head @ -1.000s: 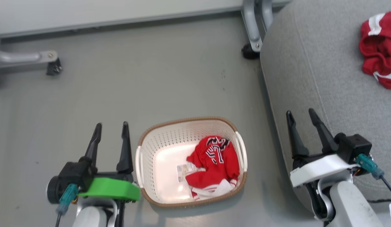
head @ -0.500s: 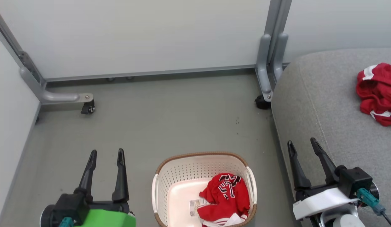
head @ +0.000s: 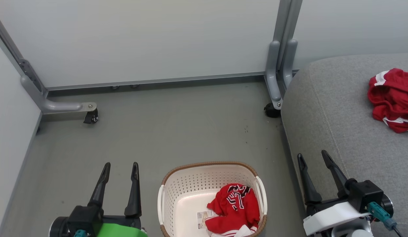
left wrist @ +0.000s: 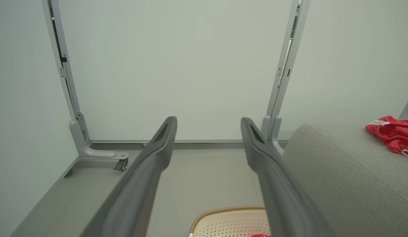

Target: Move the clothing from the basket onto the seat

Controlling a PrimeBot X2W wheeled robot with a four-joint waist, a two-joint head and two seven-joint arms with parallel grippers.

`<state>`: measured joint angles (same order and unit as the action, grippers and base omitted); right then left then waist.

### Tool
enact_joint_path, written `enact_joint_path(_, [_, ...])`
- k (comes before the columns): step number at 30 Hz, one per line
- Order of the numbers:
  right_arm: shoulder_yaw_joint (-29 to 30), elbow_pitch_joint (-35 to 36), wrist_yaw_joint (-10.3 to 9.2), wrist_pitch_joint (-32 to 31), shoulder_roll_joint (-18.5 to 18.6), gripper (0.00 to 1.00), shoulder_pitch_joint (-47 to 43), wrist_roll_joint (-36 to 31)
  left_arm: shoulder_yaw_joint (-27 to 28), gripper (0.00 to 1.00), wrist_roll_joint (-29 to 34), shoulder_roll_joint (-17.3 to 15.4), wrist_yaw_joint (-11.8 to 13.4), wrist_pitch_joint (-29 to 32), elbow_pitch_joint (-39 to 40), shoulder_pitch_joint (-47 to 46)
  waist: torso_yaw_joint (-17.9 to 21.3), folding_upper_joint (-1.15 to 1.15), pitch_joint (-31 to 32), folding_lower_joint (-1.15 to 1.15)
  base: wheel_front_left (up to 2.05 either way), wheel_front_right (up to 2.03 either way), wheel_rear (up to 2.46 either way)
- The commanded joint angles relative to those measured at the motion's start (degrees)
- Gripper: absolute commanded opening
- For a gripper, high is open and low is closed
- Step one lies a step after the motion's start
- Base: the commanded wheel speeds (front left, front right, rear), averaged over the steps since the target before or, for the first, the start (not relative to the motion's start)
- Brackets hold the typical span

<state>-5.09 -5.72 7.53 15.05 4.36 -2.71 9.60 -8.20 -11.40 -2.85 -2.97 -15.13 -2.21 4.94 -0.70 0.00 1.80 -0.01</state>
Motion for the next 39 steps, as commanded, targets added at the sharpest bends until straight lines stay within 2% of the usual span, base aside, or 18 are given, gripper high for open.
enact_joint_path(1, [0.1,-0.1,-0.08,0.2,0.0,1.0,-0.7,-0.3,0.0,1.0,0.1,-0.1,0.0,0.0,-0.2,-0.4,0.0,0.0,0.1,0.01,0.0,0.0,0.0])
enact_joint_path(15, [0.1,0.4,-0.08,0.2,0.2,1.0,-0.5,-0.2,-0.1,1.0,0.4,-0.1,-0.3,0.0,-1.6,-0.6,-0.1,0.0,0.2,0.01,0.0,0.0,0.0])
enact_joint_path(29, [0.4,0.8,-0.08,0.2,1.0,1.0,0.7,0.2,-1.3,1.0,-0.5,-0.1,-0.5,0.0,-3.3,-1.8,-0.2,0.0,-2.5,0.01,0.0,0.0,0.0])
enact_joint_path(33, [0.6,1.6,-0.07,0.2,1.1,1.0,2.3,0.5,-1.8,1.0,-0.1,-0.1,-0.8,0.0,-2.9,-3.5,0.2,0.0,-5.9,0.01,0.0,0.0,0.0])
enact_joint_path(39, [1.8,3.6,-0.07,0.2,1.5,1.0,7.1,0.2,-2.8,1.0,0.8,-0.1,-1.4,0.0,-2.9,-8.3,1.7,0.0,-14.9,0.01,0.0,0.0,0.0])
